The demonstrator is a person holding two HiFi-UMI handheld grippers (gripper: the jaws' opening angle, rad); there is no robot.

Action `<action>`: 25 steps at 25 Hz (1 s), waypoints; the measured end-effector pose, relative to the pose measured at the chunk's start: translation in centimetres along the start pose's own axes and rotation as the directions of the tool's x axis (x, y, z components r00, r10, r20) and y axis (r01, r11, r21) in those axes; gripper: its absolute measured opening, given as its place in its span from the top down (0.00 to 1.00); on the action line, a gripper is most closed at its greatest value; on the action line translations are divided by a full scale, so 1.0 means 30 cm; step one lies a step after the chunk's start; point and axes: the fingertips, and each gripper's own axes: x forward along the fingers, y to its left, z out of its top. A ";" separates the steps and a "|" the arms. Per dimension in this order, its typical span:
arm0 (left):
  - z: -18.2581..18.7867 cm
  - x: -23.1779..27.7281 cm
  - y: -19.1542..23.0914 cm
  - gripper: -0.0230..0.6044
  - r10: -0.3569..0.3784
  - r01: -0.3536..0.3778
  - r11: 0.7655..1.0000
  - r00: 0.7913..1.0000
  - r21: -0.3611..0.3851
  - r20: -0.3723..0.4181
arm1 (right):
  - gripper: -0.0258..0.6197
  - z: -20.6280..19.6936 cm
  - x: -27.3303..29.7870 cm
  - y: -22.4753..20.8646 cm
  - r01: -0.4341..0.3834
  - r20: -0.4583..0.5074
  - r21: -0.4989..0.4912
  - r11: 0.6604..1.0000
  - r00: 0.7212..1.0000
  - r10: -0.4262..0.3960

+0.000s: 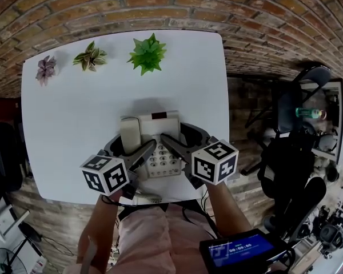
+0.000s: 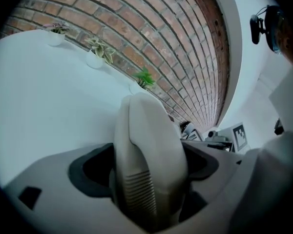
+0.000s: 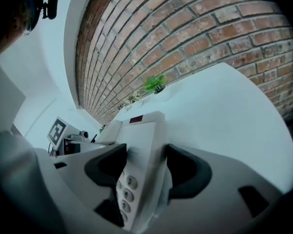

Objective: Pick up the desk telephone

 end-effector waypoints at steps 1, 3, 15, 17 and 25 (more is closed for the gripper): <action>0.000 -0.001 -0.001 0.27 0.005 -0.005 1.000 1.000 0.004 0.004 | 0.54 0.000 -0.001 0.001 0.001 0.003 -0.009 1.000 1.000 -0.001; 0.002 -0.008 -0.002 0.28 0.019 -0.019 1.000 1.000 0.015 0.021 | 0.55 -0.001 -0.003 0.005 0.005 0.015 -0.022 1.000 1.000 -0.004; 0.024 -0.117 -0.093 0.36 0.021 -0.094 0.968 0.954 0.232 0.299 | 0.37 -0.032 -0.025 0.083 -0.124 0.041 -0.065 0.990 0.991 0.127; 0.023 -0.117 -0.099 0.38 0.016 -0.093 0.966 0.952 0.241 0.306 | 0.39 -0.037 -0.026 0.085 -0.149 0.042 -0.044 0.988 0.988 0.150; 0.016 -0.131 -0.118 0.40 0.015 -0.109 0.960 0.939 0.257 0.344 | 0.47 -0.069 -0.022 0.113 -0.285 0.012 0.062 0.957 0.959 0.285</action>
